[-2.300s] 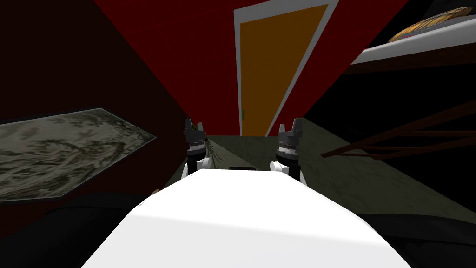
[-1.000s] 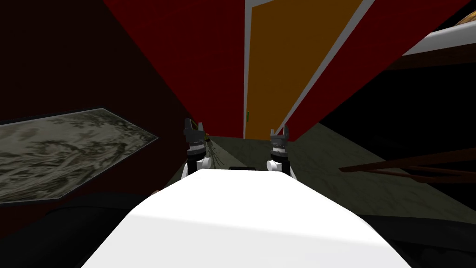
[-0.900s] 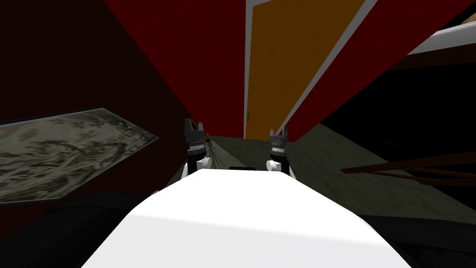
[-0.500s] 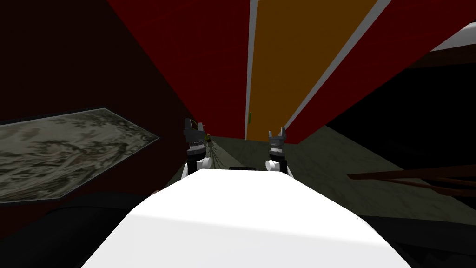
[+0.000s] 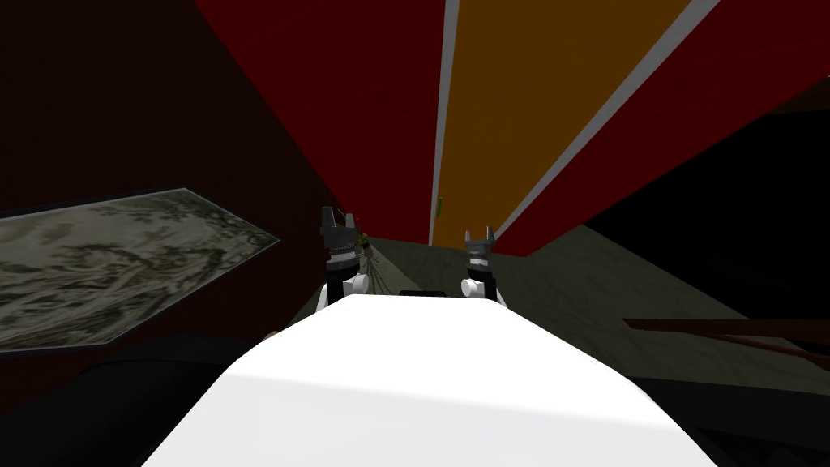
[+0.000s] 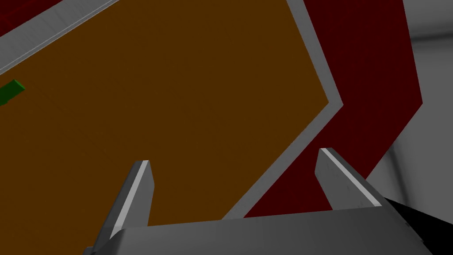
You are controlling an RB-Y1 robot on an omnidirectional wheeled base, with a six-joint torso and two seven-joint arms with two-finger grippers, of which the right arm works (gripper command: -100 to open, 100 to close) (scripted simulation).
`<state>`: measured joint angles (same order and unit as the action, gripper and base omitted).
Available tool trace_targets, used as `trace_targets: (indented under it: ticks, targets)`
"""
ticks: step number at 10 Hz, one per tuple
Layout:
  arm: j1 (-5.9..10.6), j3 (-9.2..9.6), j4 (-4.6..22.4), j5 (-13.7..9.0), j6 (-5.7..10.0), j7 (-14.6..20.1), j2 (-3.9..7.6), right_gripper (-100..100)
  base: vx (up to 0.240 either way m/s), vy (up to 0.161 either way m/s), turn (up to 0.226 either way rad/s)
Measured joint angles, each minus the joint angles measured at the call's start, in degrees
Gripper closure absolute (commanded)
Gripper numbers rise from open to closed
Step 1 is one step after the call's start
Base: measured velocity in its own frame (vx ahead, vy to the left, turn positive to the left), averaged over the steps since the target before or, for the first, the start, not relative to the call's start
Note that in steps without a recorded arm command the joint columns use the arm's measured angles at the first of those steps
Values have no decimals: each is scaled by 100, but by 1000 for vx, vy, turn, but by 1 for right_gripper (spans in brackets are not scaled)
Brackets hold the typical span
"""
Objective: Pull the door open
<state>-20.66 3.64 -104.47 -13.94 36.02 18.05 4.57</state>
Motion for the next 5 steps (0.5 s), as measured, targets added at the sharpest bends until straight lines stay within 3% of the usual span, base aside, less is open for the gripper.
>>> trace_targets:
  ticks: [5]
  targets:
    - [249,28,682,-367,142,571,88,-100,99,9,65]
